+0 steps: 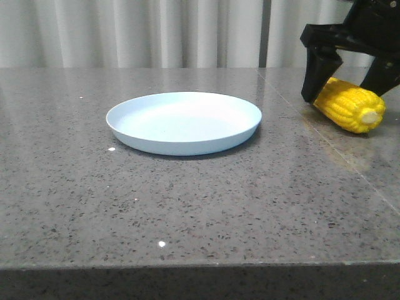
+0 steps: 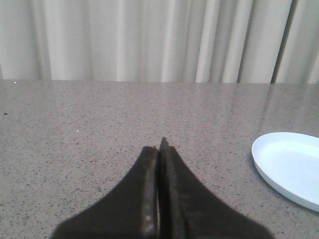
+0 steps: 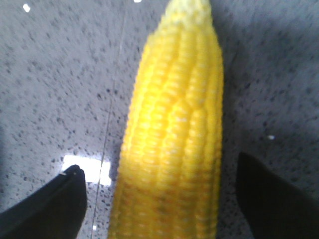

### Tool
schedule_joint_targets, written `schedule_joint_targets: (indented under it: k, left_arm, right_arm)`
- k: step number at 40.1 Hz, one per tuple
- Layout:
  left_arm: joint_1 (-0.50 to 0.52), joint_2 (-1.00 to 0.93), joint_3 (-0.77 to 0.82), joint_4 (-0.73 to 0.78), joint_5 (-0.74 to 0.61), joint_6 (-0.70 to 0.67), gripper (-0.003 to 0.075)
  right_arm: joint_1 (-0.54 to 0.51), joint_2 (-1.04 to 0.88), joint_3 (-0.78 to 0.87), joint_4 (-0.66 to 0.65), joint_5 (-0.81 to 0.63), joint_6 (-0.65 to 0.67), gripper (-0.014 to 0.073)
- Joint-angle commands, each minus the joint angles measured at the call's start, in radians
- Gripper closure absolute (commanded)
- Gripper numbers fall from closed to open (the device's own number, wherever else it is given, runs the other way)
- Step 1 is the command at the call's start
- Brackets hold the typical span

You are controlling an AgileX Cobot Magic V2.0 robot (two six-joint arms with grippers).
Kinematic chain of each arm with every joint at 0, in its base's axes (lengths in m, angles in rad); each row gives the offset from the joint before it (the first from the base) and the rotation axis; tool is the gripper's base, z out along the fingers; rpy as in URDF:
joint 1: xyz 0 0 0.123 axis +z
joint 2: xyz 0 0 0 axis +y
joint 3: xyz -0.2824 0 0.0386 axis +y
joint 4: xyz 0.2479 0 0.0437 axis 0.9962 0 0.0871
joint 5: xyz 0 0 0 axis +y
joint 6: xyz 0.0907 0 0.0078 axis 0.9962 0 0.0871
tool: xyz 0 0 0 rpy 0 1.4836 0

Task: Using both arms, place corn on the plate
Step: 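Lower the right gripper around the yellow corn cob and close it, then lift the corn with the right gripper and carry it over the plate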

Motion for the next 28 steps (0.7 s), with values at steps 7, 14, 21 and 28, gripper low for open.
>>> schedule_joint_targets:
  k: [7, 14, 21, 28]
  left_arm:
    - [0.004, 0.01, -0.027, 0.004, -0.082, -0.012, 0.0741]
    - [0.004, 0.01, -0.027, 0.004, -0.082, -0.012, 0.0741]
    - [0.004, 0.01, -0.027, 0.004, -0.082, -0.012, 0.0741]
    - [0.004, 0.01, -0.027, 0.004, -0.082, -0.012, 0.0741]
  right_arm:
    - [0.001, -0.039, -0.039, 0.036, 0.013, -0.008, 0.0308]
    - [0.001, -0.069, -0.041, 0.036, 0.013, -0.008, 0.0431]
    - [0.015, -0.159, -0.083, 0.029, 0.048, 0.046, 0.0431]
    - [0.126, -0.186, -0.175, -0.064, 0.121, 0.193, 0.0431]
